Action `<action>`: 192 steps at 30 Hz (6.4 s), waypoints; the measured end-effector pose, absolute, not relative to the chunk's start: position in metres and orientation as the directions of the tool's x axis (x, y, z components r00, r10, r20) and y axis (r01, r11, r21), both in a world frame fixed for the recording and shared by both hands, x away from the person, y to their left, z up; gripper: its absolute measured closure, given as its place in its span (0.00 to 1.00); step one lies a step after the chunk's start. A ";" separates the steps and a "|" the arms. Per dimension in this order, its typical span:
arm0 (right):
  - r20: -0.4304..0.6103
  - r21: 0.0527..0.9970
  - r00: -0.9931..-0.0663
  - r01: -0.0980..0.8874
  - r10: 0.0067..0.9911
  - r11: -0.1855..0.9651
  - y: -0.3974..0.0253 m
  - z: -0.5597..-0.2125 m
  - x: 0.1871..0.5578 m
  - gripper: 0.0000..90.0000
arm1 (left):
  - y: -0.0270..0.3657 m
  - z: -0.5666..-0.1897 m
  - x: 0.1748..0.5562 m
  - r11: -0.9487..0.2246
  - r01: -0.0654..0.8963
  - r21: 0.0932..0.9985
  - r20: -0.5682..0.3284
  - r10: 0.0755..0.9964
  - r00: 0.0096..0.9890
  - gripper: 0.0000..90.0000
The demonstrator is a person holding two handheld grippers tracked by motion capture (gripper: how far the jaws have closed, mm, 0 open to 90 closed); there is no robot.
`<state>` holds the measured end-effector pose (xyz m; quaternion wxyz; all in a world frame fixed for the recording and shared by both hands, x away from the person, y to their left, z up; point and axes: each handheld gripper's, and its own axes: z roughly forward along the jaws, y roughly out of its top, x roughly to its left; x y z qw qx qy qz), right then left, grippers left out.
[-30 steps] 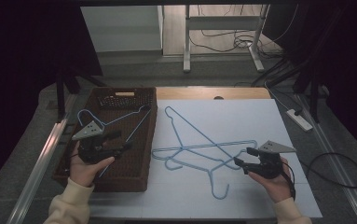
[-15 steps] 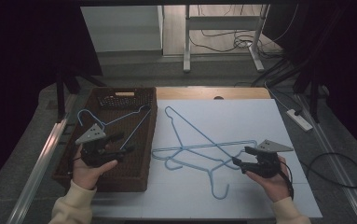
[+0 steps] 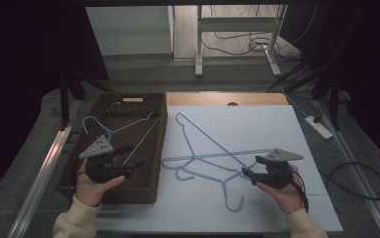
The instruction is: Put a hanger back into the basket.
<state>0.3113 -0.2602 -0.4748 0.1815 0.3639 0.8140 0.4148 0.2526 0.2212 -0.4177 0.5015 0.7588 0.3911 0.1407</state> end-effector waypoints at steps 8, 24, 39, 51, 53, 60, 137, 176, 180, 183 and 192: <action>-0.025 0.792 -0.685 0.431 0.728 0.433 -0.253 -0.475 0.312 0.33 | 0.218 -0.424 0.253 -0.205 0.465 0.861 -0.183 0.728 0.661 0.33; -0.104 0.690 -0.795 0.375 0.597 0.619 -0.219 -0.467 0.318 0.36 | 0.214 -0.426 0.252 -0.216 0.469 0.856 -0.190 0.714 0.674 0.33; -0.099 0.525 -0.872 0.363 0.480 0.769 -0.166 -0.475 0.330 0.39 | 0.214 -0.427 0.251 -0.219 0.472 0.854 -0.189 0.714 0.674 0.32; -0.081 0.461 -0.894 0.358 0.440 0.812 -0.147 -0.480 0.341 0.41 | 0.212 -0.429 0.250 -0.228 0.473 0.851 -0.188 0.709 0.679 0.32; -0.084 0.456 -0.895 0.356 0.438 0.816 -0.145 -0.481 0.341 0.42 | 0.212 -0.429 0.250 -0.230 0.474 0.850 -0.187 0.709 0.680 0.32; -0.076 0.421 -0.902 0.357 0.424 0.834 -0.135 -0.484 0.343 0.47 | 0.212 -0.429 0.250 -0.230 0.472 0.851 -0.187 0.708 0.681 0.32; 0.083 0.390 -0.809 0.564 0.582 0.728 -0.119 -0.452 0.377 0.98 | 0.209 -0.426 0.248 -0.227 0.453 0.862 -0.184 0.693 0.697 0.32; 0.559 0.682 -0.617 0.722 0.554 0.116 -0.186 -0.364 0.386 0.98 | 0.118 -0.420 0.261 -0.298 0.409 0.863 -0.169 0.591 0.789 0.32; 0.573 0.678 -0.609 0.728 0.548 0.100 -0.186 -0.364 0.385 0.98 | 0.102 -0.425 0.270 -0.294 0.435 0.851 -0.197 0.590 0.783 0.32; 0.574 0.681 -0.606 0.727 0.551 0.091 -0.187 -0.362 0.384 0.98 | 0.091 -0.426 0.276 -0.291 0.443 0.848 -0.214 0.577 0.789 0.32; 0.583 0.687 -0.593 0.725 0.556 0.052 -0.198 -0.339 0.382 0.98 | 0.077 -0.428 0.284 -0.298 0.436 0.849 -0.218 0.555 0.803 0.33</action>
